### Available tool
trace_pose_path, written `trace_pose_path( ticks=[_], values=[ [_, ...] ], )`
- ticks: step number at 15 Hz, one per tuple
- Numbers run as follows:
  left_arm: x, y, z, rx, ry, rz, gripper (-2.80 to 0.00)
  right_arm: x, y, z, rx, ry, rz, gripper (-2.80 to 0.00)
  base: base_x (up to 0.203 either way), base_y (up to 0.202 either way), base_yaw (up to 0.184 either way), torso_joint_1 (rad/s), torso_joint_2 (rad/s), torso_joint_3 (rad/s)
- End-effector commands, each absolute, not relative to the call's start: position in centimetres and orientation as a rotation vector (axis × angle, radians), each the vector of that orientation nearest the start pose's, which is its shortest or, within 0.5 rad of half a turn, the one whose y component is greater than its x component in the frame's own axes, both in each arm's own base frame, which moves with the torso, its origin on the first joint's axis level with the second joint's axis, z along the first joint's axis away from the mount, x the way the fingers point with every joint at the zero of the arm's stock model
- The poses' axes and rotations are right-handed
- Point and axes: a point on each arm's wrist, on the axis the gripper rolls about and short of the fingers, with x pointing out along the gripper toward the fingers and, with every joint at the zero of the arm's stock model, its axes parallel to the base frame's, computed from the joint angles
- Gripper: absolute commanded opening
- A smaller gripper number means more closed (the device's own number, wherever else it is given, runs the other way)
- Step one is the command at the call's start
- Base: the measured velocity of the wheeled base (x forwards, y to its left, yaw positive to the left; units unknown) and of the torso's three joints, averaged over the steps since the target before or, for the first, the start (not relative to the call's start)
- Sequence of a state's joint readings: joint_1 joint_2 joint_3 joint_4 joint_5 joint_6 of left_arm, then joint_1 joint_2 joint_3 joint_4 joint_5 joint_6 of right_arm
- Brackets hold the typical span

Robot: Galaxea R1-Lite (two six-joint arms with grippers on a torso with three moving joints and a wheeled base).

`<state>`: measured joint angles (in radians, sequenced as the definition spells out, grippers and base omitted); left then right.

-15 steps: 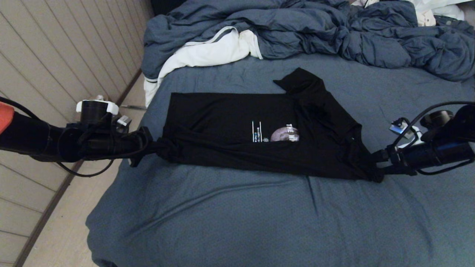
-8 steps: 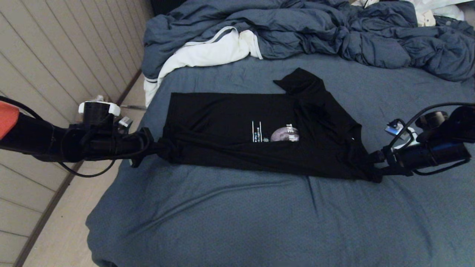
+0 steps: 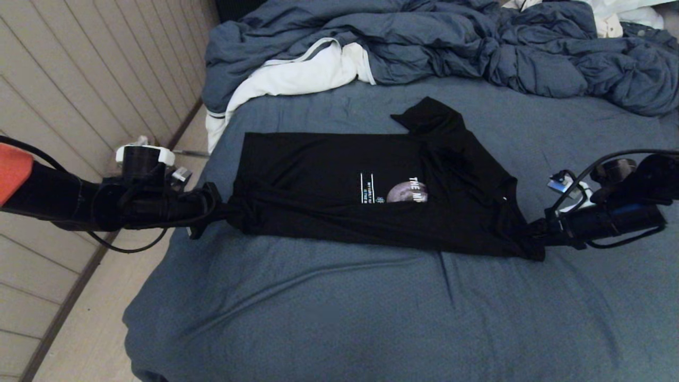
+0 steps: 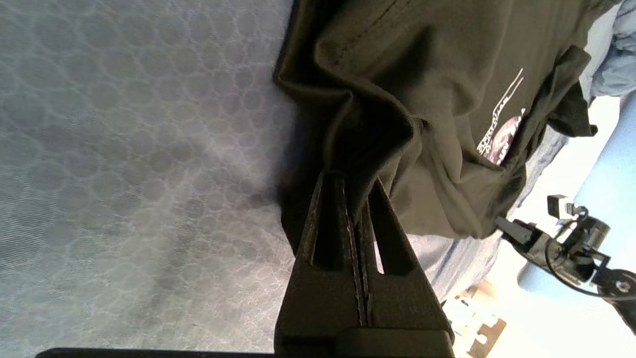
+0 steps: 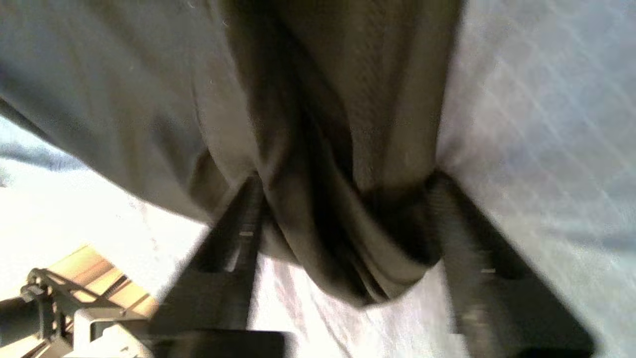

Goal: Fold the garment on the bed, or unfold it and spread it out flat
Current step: Fold the black T-shirt

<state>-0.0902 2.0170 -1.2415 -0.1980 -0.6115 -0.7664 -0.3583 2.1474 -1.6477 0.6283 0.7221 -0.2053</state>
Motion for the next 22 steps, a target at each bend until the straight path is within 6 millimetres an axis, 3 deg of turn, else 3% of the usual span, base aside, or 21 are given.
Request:
trace_pose_path(
  ticks=[1, 10, 22],
  values=[
    [38.7, -5.0, 14.8, -0.869, 0.814, -0.440, -2.80, 37.5, -12.3, 14.4, 0.401, 0.933, 0.426, -2.80, 0.000, 0.000, 0.000, 0.000, 0.00, 0.000],
    [38.3, -5.2, 15.5, -0.868, 0.813, -0.446, -2.80, 36.7, -12.4, 15.5, 0.401, 0.917, 0.422, -2.80, 0.000, 0.000, 0.000, 0.000, 0.00, 0.000],
    [35.5, -5.1, 18.5, -0.843, 0.851, -0.480, -2.80, 33.8, -13.0, 19.0, 0.415, 0.897, 0.396, -2.80, 0.000, 0.000, 0.000, 0.000, 0.00, 0.000]
  ],
)
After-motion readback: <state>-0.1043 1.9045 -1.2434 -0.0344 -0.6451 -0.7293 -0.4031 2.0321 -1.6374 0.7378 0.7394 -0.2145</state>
